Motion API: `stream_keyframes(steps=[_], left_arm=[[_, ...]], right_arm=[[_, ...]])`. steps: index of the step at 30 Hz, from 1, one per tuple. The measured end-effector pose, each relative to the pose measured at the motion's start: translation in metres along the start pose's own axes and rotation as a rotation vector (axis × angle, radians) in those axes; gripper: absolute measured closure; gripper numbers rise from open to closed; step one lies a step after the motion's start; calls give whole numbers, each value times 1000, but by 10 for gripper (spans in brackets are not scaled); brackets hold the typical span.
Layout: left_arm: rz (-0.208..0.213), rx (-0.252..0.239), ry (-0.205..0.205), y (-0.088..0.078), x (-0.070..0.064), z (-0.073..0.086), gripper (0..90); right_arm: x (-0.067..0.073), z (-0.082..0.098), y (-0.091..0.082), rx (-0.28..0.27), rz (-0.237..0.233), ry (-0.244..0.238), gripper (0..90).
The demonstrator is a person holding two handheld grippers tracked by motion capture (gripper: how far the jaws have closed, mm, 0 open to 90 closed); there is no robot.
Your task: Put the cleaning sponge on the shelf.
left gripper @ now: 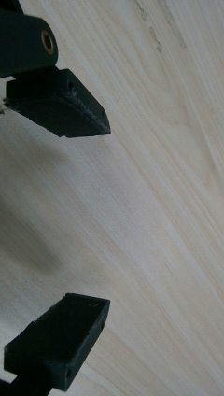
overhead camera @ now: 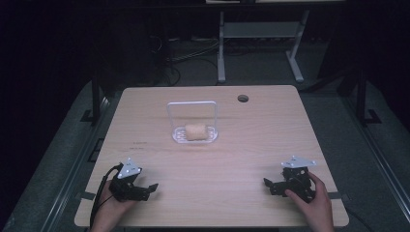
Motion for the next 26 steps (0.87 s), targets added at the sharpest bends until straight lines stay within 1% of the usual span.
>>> stream_keyframes(steps=[1, 3, 6, 10, 14, 17, 18, 26], left_arm=[[0, 0, -4, 1, 0, 0, 133], [-2, 9, 6, 2, 0, 2, 133], [-1, 15, 3, 6, 1, 4, 131], [1, 41, 13, 10, 0, 7, 131], [13, 32, 11, 11, 1, 7, 129], [29, 3, 19, 11, 1, 9, 128], [34, -19, 20, 11, 2, 11, 128], [35, -23, 19, 11, 2, 11, 129]], right_arm=[[0, 0, 0, 0, 0, 0, 7], [0, 0, 0, -2, 0, 2, 7], [0, 0, 0, -2, 0, 1, 7], [0, 0, 0, -2, 0, 2, 7], [0, 0, 0, -2, 0, 1, 7], [0, 0, 0, -2, 0, 1, 7], [0, 0, 0, -2, 0, 2, 7], [0, 0, 0, 0, 0, 1, 7]])
Point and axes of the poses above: each handheld gripper's, and its own axes: y roughly forward along the jaws, z roughly out of its underside, x roughly to its left, the point moved 4 cm from there along y, roughly forward along the jaws, and after that the axes turned 7 degrees about -y, right-handed, at the moved point
